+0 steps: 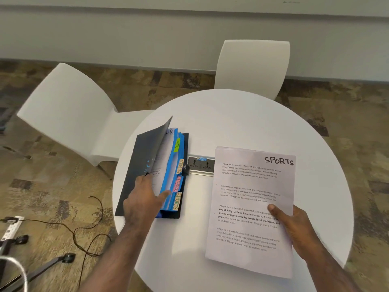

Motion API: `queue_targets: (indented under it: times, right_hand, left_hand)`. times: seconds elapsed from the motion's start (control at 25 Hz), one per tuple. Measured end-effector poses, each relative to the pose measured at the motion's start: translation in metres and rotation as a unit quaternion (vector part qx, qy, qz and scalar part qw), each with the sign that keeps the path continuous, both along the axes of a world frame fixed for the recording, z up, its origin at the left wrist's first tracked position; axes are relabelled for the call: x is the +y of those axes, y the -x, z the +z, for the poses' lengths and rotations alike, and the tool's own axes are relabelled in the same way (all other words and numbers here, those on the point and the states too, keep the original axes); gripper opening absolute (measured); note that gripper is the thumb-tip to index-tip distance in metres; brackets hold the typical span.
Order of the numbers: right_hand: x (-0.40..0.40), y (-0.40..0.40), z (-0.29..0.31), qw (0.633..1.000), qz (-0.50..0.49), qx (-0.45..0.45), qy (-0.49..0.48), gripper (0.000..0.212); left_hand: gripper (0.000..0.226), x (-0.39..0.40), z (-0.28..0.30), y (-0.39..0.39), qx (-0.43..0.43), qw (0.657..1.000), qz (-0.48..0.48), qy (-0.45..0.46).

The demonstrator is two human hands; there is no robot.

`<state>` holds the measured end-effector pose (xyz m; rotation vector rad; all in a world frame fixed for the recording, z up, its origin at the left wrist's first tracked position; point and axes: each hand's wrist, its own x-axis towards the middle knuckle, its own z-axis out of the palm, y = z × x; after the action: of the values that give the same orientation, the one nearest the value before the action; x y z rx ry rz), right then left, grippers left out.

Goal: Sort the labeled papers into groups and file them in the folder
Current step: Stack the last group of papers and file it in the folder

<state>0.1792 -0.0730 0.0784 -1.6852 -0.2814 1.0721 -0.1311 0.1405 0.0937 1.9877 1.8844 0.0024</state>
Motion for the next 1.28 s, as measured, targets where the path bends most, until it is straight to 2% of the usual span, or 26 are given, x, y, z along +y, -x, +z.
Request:
queue_targets:
  times: [0.08, 0.2, 0.28, 0.36, 0.4, 0.52, 0.6, 0.68, 0.76, 0.84, 1.0, 1.16, 1.24, 1.28]
  right_hand:
    - [0.000, 0.001, 0.000, 1.000, -0.001, 0.003, -0.003, 0.024]
    - [0.000, 0.001, 0.000, 1.000, -0.006, 0.004, -0.002, 0.023]
    - [-0.001, 0.001, 0.000, 1.000, -0.008, 0.005, -0.003, 0.024]
    - [-0.001, 0.000, 0.000, 1.000, -0.010, 0.006, -0.003, 0.025]
    - [-0.001, 0.000, 0.000, 1.000, -0.011, 0.006, -0.003, 0.024]
    - [-0.003, -0.002, -0.001, 1.000, -0.009, 0.008, -0.005, 0.026]
    - [-0.002, -0.002, -0.001, 1.000, -0.005, 0.004, -0.010, 0.038]
    - [-0.001, -0.003, 0.001, 1.000, -0.004, 0.006, -0.013, 0.043]
    - [-0.001, -0.005, 0.000, 1.000, -0.006, 0.007, -0.015, 0.042]
    - [-0.001, -0.006, -0.001, 1.000, -0.011, 0.009, -0.013, 0.037]
    - [0.000, -0.007, 0.000, 1.000, -0.013, 0.011, -0.010, 0.024]
    - [0.002, -0.006, 0.002, 1.000, -0.012, 0.011, -0.008, 0.023]
    - [0.002, -0.005, 0.002, 1.000, -0.005, 0.009, -0.012, 0.038]
    - [0.002, -0.004, 0.002, 1.000, 0.001, 0.003, -0.012, 0.057]
  left_hand:
    - [0.079, -0.005, 0.003, -0.004, 0.041, 0.999, -0.009, -0.015]
    - [0.057, -0.008, 0.007, -0.007, 0.054, 0.997, -0.007, -0.055]
    - [0.059, -0.008, 0.007, -0.005, 0.030, 0.998, -0.003, -0.051]
    - [0.066, -0.005, 0.010, -0.005, 0.003, 0.999, -0.021, -0.038]
    - [0.063, -0.002, 0.014, -0.006, 0.018, 0.999, -0.037, -0.023]
    - [0.041, 0.009, 0.021, -0.013, 0.099, 0.992, -0.052, 0.058]
    - [0.037, 0.014, 0.021, -0.018, 0.107, 0.991, -0.021, 0.083]
    - [0.051, 0.013, 0.020, -0.023, 0.112, 0.990, -0.003, 0.080]
    - [0.077, 0.009, 0.017, -0.025, 0.142, 0.987, -0.027, 0.062]
    - [0.084, 0.005, 0.013, -0.026, 0.158, 0.986, -0.036, 0.033]
    - [0.055, 0.003, 0.008, -0.024, 0.134, 0.989, -0.046, -0.044]
    - [0.053, 0.004, 0.012, -0.024, 0.118, 0.991, -0.056, -0.024]
    - [0.058, 0.004, 0.013, -0.023, 0.111, 0.992, -0.056, -0.022]
    - [0.061, 0.004, 0.013, -0.022, 0.101, 0.993, -0.058, -0.021]
